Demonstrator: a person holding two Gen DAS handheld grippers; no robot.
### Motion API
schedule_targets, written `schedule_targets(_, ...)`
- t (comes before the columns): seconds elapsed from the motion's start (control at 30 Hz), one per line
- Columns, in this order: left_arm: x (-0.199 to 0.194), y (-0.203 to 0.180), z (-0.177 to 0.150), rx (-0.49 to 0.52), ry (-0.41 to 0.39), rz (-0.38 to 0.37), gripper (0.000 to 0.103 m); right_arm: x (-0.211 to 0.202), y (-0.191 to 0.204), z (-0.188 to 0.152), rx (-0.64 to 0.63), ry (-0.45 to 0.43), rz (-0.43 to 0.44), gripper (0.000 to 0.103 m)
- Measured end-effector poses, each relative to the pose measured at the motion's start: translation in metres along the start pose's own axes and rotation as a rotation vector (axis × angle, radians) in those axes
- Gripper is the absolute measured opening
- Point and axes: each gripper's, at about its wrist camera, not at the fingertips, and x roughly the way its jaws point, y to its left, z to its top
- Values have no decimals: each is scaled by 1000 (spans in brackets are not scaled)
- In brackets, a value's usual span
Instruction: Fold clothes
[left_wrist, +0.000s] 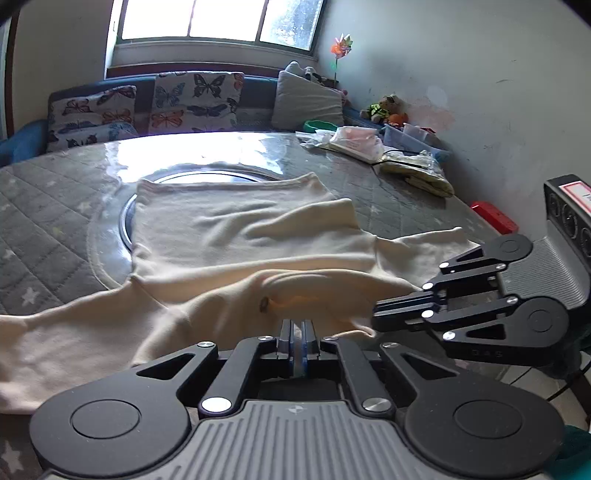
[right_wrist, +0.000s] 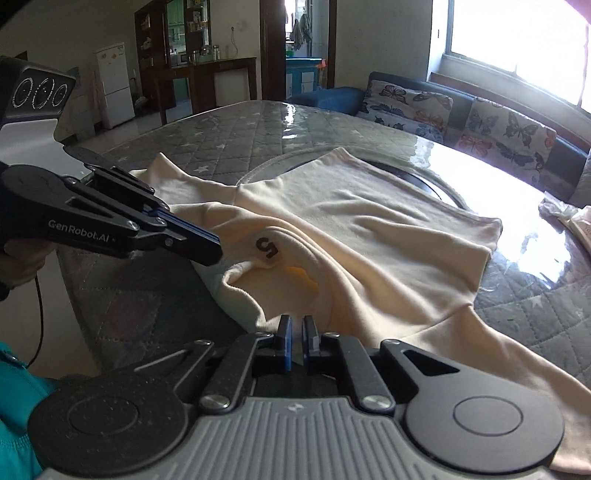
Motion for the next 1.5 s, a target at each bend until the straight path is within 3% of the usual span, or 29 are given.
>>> schedule_targets(0.27, 34, -6, 12, 15, 45, 55, 31, 18, -3, 16, 73, -23, 9, 13)
schedule_targets(0.37, 51, -2, 8, -3, 92, 71, 31, 26, -2, 16, 78, 0, 11, 14)
schedule_targets(0.5, 53, -4, 5, 19, 94, 60, 28, 32, -2, 9, 88, 34, 13, 17)
schedule_targets(0.53, 53, -4, 4, 22, 92, 62, 18, 33, -1, 7, 85, 35, 12, 17)
schedule_targets(0.63, 50, -1, 3, 11, 91, 54, 9, 32, 2, 6, 69, 33, 6, 14)
schedule_targets(0.73, 37, 0, -2, 10, 70, 36, 8, 29, 2, 5, 66, 33, 4, 3)
schedule_targets(1.0, -11, 1, -17, 43, -8, -44, 7, -5, 7, 0, 18, 6, 39, 2)
schedule_targets(1.2, -17, 0, -15, 64, -15, -37, 8, -5, 7, 5, 43, -7, 25, 13)
schedule_targets(1.33, -13, -4, -10, 76, -36, -34, 10, 10, 9, 7, 71, 2, 24, 26)
schedule_targets(1.5, -10, -10, -8, 105, -48, -38, 16, 24, 13, 1, 56, 46, -6, 25)
